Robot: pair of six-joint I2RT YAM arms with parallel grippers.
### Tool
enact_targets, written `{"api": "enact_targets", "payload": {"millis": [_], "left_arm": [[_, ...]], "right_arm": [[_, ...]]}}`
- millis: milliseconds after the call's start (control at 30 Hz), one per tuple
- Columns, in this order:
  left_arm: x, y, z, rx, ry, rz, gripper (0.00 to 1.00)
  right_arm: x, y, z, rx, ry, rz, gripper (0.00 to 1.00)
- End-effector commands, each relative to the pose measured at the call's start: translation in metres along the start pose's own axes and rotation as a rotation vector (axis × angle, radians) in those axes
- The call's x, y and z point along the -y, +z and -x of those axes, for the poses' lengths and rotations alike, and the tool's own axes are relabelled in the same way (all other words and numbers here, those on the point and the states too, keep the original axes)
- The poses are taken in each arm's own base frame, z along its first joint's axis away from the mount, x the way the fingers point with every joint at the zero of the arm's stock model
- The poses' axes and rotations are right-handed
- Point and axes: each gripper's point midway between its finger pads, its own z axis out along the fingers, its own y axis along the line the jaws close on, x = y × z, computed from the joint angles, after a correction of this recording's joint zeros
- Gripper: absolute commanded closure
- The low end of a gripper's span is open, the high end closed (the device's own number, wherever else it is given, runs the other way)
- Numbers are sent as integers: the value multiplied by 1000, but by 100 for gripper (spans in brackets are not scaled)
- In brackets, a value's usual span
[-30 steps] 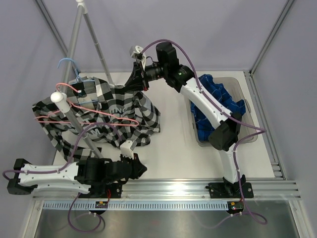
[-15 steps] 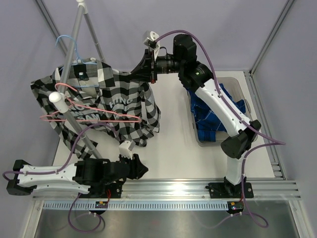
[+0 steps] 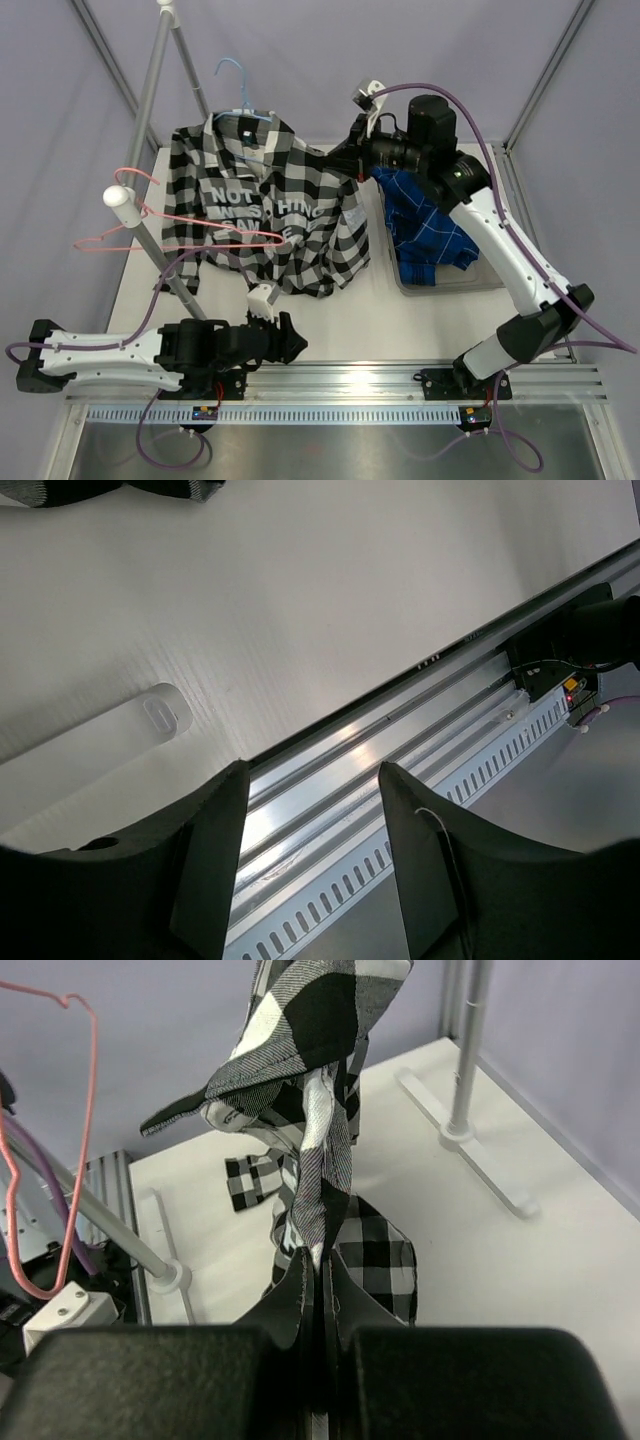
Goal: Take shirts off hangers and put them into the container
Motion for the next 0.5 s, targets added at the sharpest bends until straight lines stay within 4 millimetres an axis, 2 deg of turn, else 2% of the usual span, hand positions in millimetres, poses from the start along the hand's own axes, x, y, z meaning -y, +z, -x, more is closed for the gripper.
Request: {"api": "enact_targets", "payload": {"millis": [0, 67, 100, 133, 233, 267, 333, 367, 433, 467], "left_arm": [[31, -7, 16, 27, -13, -91, 41], [36, -10, 12, 13, 20, -94, 41], [42, -13, 13, 15, 30, -110, 41], [44, -12, 11, 10, 48, -101, 41], [65, -20, 8, 16, 108, -127, 40], [71, -18, 0, 5, 158, -119, 40], [92, -22, 3, 5, 185, -135, 40], [97, -15, -6, -14, 251, -113, 40], [112, -12, -7, -22, 305, -109, 40], [131, -16, -1, -17, 329, -137, 40]], "right_arm": [[2, -48, 34, 103, -38, -187, 100], [16, -64, 17, 64, 32, -304, 100], [25, -80, 21, 79, 51, -407, 100], [27, -87, 13, 65, 76, -447, 100], [19, -109, 4, 59, 140, -514, 100], [16, -119, 2, 58, 169, -540, 100], [13, -125, -7, 39, 191, -555, 100], [11, -129, -14, 19, 206, -566, 100], [12, -139, -23, 8, 217, -614, 100], [12, -143, -29, -7, 222, -628, 100]]}}
